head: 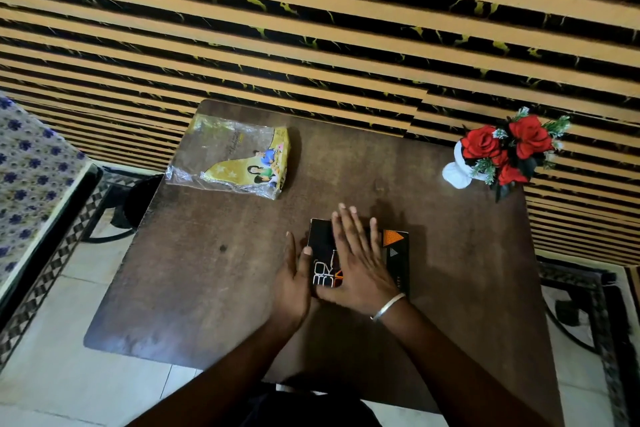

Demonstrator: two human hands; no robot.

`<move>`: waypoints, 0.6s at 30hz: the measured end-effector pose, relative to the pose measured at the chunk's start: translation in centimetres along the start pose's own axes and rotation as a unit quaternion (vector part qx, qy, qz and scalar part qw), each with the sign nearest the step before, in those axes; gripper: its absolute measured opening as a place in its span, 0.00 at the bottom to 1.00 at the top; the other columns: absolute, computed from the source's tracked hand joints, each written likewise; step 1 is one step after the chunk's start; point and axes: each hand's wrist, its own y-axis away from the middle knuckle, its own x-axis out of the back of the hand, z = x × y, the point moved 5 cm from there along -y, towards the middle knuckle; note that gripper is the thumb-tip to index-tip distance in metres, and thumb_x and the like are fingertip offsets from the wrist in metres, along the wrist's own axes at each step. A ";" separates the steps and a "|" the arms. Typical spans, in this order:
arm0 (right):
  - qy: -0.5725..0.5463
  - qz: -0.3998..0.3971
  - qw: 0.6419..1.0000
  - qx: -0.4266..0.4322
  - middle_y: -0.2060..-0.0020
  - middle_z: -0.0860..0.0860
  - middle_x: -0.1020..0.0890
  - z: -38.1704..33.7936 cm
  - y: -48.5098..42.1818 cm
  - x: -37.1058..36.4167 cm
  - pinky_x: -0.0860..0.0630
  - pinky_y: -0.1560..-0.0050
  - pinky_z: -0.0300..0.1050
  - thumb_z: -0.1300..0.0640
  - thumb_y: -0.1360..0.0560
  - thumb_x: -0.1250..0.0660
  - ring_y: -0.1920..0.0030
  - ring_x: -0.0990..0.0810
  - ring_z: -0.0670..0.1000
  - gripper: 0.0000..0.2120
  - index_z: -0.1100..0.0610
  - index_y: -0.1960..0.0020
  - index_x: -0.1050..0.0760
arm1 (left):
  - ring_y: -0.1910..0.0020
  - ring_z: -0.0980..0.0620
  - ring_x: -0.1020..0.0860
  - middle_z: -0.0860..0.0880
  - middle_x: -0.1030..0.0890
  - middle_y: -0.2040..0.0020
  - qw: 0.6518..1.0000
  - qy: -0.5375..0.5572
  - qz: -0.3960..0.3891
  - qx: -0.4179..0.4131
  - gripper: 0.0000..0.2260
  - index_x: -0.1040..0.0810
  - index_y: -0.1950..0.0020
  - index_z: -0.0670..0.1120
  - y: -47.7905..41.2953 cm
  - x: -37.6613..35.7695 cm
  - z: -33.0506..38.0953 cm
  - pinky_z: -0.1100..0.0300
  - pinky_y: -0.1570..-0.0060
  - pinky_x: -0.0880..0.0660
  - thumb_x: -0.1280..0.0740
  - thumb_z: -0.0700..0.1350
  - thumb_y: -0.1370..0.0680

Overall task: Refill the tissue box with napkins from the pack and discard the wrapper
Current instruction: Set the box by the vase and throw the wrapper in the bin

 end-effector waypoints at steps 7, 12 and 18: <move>-0.239 0.119 0.913 -0.310 0.20 0.52 0.59 7.4 5.3 -1.5 0.60 0.20 0.57 0.32 0.23 0.50 0.20 0.63 0.50 0.42 0.55 0.19 0.59 | 0.46 0.55 0.19 0.47 0.31 0.26 0.999 -0.015 -0.026 0.018 0.29 0.49 0.19 0.55 -1.2 -0.5 0.5 0.58 0.49 0.20 0.44 0.59 0.18; -0.434 0.131 0.806 -0.381 0.21 0.52 0.43 7.1 6.0 -2.2 0.50 0.28 0.37 0.48 0.17 0.42 0.21 0.44 0.50 0.31 0.55 0.20 0.48 | 0.38 0.49 0.21 0.48 0.27 0.28 0.999 -0.025 -0.040 0.007 0.27 0.48 0.20 0.58 -1.3 -2.0 -0.4 0.44 0.40 0.22 0.44 0.59 0.18; -0.447 0.143 0.795 -0.385 0.23 0.54 0.37 8.5 4.4 -0.9 0.44 0.33 0.35 0.52 0.17 0.42 0.23 0.38 0.53 0.27 0.57 0.21 0.44 | 0.41 0.50 0.19 0.48 0.21 0.34 0.999 -0.039 -0.030 -0.021 0.25 0.40 0.22 0.56 -3.2 -2.5 0.7 0.44 0.42 0.21 0.45 0.60 0.18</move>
